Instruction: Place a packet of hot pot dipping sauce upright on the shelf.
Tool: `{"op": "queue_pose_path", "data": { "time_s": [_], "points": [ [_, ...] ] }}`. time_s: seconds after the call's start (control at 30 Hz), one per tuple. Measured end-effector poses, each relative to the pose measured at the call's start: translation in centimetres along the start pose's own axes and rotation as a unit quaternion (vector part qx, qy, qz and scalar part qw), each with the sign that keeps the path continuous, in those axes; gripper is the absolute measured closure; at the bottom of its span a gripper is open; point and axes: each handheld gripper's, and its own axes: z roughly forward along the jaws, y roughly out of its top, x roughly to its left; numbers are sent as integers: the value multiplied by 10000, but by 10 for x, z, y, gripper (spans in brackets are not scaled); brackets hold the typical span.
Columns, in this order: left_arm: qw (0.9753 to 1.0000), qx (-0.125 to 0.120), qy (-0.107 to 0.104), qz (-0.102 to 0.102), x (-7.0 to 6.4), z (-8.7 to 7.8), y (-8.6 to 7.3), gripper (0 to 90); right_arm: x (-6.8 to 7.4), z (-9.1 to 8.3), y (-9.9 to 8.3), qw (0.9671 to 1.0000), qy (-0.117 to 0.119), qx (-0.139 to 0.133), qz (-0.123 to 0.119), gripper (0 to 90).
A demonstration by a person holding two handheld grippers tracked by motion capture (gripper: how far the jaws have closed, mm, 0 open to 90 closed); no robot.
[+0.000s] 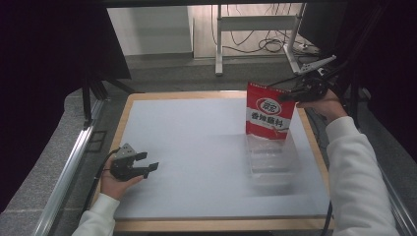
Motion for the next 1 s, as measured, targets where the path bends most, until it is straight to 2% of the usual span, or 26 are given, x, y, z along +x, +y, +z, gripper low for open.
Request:
{"op": "queue_pose_path", "data": {
  "time_s": [0.03,0.07,0.13,0.17,0.2,0.23,0.3,0.33,0.37,0.4,0.43,0.47,0.5,0.53,0.57,0.6,0.63,0.67,0.7,0.73,0.8,0.83,0.9,0.93,0.97,1.0],
  "points": [
    [10000,0,0,0,0,0,0,322,0,0,0,10000,0,0,0,750],
    [10000,-11,-16,10,0,0,1,321,3,-1,1,9998,-181,3,-6,651],
    [10000,-20,-30,27,0,1,2,322,8,-2,4,9994,-337,-87,46,530],
    [10000,-20,-30,27,0,1,2,321,8,-2,4,9994,-337,-87,46,530],
    [10000,-29,-68,57,-1,2,4,321,16,-4,9,9980,-595,-213,60,430],
    [9999,-39,-100,60,-1,3,4,321,20,-5,12,9972,-687,-298,69,400],
    [9999,-33,-126,98,-1,5,6,321,31,-9,18,9953,-854,-447,81,355],
    [9999,-33,-126,98,-1,5,6,321,31,-9,18,9953,-854,-447,81,355],
    [9997,-40,-197,110,-1,7,8,321,42,-12,24,9926,-1040,-630,54,346],
    [9997,-40,-197,110,-1,7,8,321,49,-14,27,9915,-1075,-732,42,342],
    [9997,-45,-218,125,-1,8,9,321,49,-14,27,9915,-1075,-732,42,342],
    [9995,-50,-272,173,0,10,10,321,62,-14,32,9906,-1110,-805,-14,330],
    [9994,-56,-292,185,0,10,11,320,69,-13,34,9906,-1110,-805,-28,325],
    [9994,-56,-292,185,0,10,11,320,69,-13,34,9906,-1110,-805,-28,325],
    [9992,-84,-348,165,0,12,12,320,82,-10,37,9913,-1011,-842,-37,319],
    [9992,-84,-348,165,0,12,12,320,82,-10,37,9913,-1011,-842,-37,319],
    [9990,-74,-385,210,0,13,13,320,96,-5,36,9920,-901,-887,-24,314],
    [9990,-74,-385,210,0,13,13,318,96,-5,36,9920,-901,-887,-24,314],
    [9989,-60,-395,244,-1,14,13,318,104,-1,34,9923,-846,-900,-18,314],
    [9987,-56,-410,291,-1,15,14,316,119,8,28,9929,-785,-898,39,308],
    [9986,-62,-428,290,-2,16,15,314,125,12,25,9932,-743,-886,86,305],
    [9984,-62,-455,317,-3,16,16,311,140,24,16,9939,-636,-877,201,294],
    [9984,-56,-467,324,-3,17,16,309,151,33,7,9943,-524,-893,246,290],
    [9983,-50,-464,354,-4,17,16,309,151,33,7,9943,-524,-893,246,290],
    [9982,-43,-464,366,-5,17,16,307,163,44,-4,9948,-415,-901,210,289],
    [9982,-18,-448,391,-6,17,15,306,167,50,-10,9951,-375,-891,227,288]
  ]
}}
